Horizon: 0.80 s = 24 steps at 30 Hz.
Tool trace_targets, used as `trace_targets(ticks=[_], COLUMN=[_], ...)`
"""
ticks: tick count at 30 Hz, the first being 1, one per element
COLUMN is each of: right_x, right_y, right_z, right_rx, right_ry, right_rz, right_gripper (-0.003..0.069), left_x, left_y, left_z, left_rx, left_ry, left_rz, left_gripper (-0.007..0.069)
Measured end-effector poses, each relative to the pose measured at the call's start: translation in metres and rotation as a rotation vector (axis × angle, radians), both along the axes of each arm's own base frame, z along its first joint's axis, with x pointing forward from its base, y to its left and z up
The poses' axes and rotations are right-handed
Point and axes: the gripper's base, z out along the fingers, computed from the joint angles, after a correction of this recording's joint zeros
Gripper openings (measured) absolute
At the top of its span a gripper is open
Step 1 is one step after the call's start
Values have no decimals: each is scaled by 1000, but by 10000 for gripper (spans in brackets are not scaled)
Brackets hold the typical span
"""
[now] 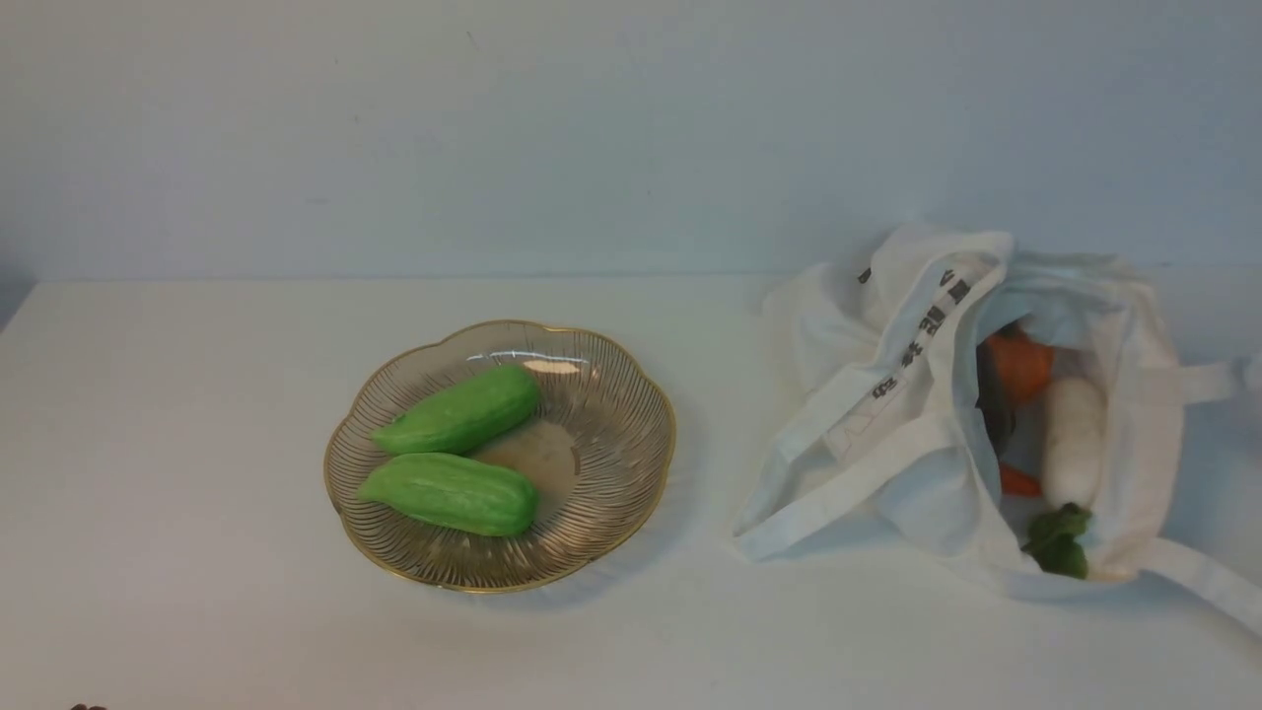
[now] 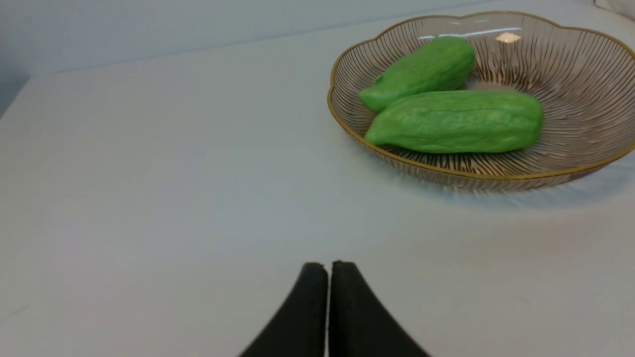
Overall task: Take vegetables from cloth bag on white table place on plate.
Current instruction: 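Reach into the white cloth bag and grasp a vegetable inside with the right gripper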
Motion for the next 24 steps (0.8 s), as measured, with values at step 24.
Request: trace_targets(ticks=[24], right_x=[203], right_y=[22], right_z=[-113], right_rx=[-127], right_ry=[393], right_rz=[120], right_gripper=[225], left_x=[0], left_y=[0], left_z=[0], left_rx=[0], left_ry=[0], left_rz=[0], left_gripper=[-8])
